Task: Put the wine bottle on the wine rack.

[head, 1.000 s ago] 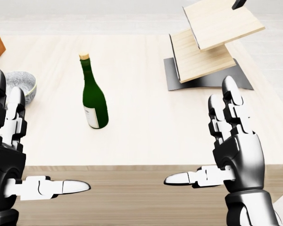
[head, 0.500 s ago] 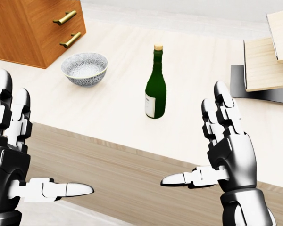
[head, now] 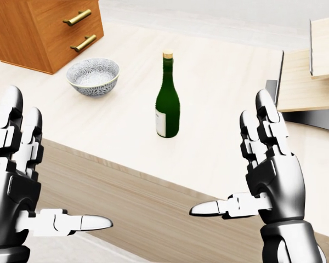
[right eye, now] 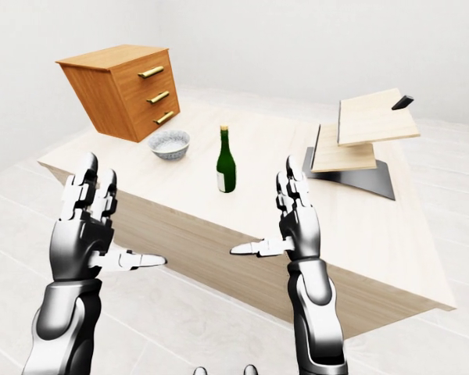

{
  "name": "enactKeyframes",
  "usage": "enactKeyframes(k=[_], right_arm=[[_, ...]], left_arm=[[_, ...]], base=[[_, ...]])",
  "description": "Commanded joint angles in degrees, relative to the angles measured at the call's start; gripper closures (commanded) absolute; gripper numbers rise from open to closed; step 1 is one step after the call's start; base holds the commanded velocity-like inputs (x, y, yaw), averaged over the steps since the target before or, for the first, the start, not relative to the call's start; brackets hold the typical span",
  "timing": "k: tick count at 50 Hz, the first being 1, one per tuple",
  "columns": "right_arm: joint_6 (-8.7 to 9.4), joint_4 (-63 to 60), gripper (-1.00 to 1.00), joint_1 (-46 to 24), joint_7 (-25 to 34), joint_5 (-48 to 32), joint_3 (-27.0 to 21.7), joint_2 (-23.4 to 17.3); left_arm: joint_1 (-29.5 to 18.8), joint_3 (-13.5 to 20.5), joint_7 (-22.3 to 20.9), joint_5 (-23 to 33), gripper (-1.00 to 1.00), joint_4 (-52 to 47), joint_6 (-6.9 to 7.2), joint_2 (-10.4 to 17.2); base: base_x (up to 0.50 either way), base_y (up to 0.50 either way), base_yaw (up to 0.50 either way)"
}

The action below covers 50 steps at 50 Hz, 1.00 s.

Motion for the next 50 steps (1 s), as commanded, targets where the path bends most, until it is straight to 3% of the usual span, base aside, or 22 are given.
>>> enactKeyframes(k=[1,11,21,32,50], right_arm=[[0.00,-0.4,-1.00,0.5,0.4,-0.4,0.3,0.0],[0.00,-0.4,-1.00,0.5,0.9,-0.8,0.8,0.0],[0.00,-0.9,-1.00,-0.2,1.4,0.2,-0.1,-0.3],[0.00,-1.1,-1.00,-0.3,1.4,-0.6,0.4,-0.2],[0.00,0.0,-1.00,-1.0,1.3,-0.9,0.6,-0.3]], left_arm=[[0.2,-0.6,0.1,0.3,-1.00,0.7,0.00,-0.1],[0.1,-0.3,0.2,0.1,-1.00,-0.2,0.00,0.0],[0.2,-1.0,0.5,0.6,-1.00,-0.9,0.00,-0.2],[-0.6,-0.9,0.7,0.5,-1.00,-1.5,0.00,0.0],[-0.4,2.3,0.2,-1.6,-1.00,-2.1,0.00,0.2]], base=[[0.20,-0.46,0.00],[0.19,-0.44,0.00],[0.04,0.02,0.00],[0.42,0.11,0.00],[0.20,0.07,0.00]])
